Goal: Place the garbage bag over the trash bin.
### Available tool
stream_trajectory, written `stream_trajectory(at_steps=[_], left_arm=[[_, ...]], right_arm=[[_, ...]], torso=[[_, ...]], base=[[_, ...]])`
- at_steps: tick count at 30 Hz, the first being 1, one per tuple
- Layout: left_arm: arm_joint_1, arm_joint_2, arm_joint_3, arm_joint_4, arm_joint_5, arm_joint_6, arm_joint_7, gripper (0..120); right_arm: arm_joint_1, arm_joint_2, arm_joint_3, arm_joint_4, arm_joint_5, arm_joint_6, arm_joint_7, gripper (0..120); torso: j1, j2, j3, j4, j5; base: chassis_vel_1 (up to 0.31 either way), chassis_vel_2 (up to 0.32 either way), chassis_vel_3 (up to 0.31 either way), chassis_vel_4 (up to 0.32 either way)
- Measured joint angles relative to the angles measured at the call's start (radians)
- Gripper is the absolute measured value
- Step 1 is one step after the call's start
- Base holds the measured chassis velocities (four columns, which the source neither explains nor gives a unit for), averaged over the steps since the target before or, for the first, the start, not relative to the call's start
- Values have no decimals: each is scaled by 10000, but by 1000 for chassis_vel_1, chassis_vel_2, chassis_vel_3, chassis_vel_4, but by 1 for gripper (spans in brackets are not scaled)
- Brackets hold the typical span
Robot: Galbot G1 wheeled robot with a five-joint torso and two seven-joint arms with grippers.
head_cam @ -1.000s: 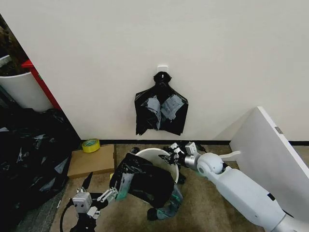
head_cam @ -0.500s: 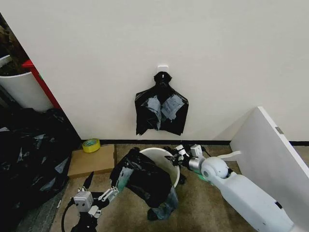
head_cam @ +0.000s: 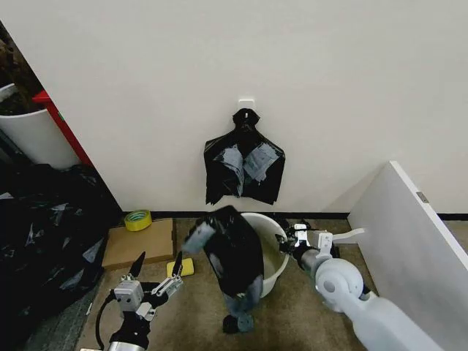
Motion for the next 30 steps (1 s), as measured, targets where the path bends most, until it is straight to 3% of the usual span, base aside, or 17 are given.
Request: stream_trajectory(at_steps=[7,14,30], left_arm=[[141,35,12,-75,16,-3,-87,100],[118,36,65,-56,40,-17,-135,100],[198,29,132,-38,98,-157,-167,100]], right_arm=[[-1272,867,-21,230,-969,1065,598,1],[-1486,1564,-202,25,-1487,1755,803,1],[-2027,2179,-411,-450,-2536,2747,-206,1]], torso=[[0,0,0,-3,0],[0,0,0,-1,0],[0,0,0,-1,1]], base=[[0,0,0,0],[0,0,0,0],[0,0,0,0]])
